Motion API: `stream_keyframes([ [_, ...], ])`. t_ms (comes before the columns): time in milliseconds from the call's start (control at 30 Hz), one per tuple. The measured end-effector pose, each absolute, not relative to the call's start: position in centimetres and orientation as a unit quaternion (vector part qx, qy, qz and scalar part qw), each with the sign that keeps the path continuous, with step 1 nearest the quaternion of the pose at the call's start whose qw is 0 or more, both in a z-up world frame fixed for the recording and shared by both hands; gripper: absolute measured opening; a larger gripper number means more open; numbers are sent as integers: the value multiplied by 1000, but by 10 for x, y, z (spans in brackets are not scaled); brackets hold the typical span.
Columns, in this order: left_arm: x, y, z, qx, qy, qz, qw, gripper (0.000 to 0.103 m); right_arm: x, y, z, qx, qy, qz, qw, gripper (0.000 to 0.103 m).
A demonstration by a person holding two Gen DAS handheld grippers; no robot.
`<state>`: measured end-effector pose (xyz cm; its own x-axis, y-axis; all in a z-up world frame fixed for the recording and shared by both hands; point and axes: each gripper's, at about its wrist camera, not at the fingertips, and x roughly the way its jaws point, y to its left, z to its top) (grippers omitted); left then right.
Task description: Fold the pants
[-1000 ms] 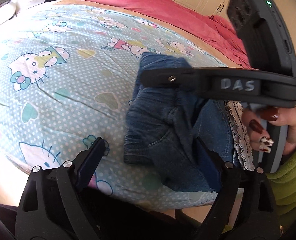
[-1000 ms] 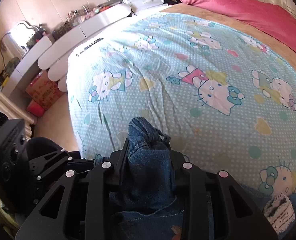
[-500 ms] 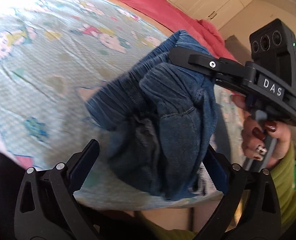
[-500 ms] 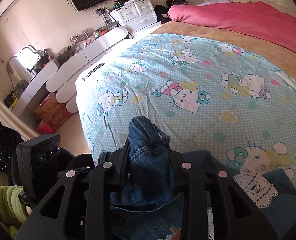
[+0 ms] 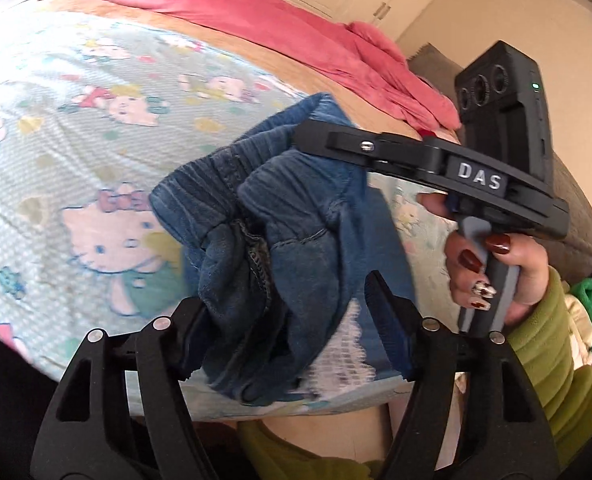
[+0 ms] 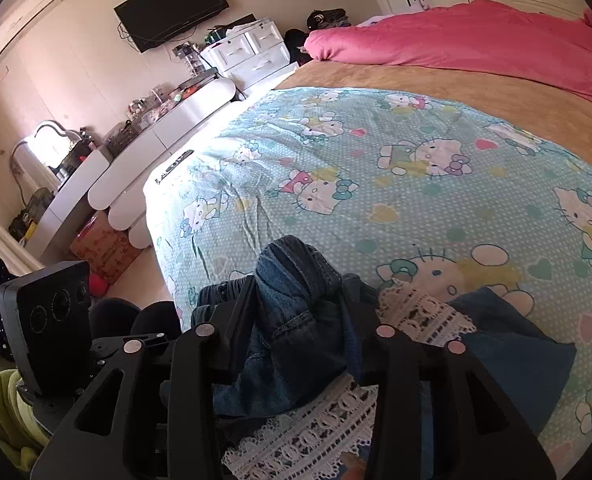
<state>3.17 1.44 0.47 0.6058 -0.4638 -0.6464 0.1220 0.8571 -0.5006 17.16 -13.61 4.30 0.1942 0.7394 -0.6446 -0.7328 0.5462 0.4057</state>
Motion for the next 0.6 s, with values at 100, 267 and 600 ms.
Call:
stream_keyframes([
  [100,37,-5,10,-186,410,-186,874,62,174,-162,42,14,418,454,787,65],
  [267,34,-54,6,-102,419,-216,876,71,174,-217,25,55,438,406,801,78],
  [600,31,-106,-19,-16,448,-243,860,76,166,-228,-15,91,498,373,778,90],
])
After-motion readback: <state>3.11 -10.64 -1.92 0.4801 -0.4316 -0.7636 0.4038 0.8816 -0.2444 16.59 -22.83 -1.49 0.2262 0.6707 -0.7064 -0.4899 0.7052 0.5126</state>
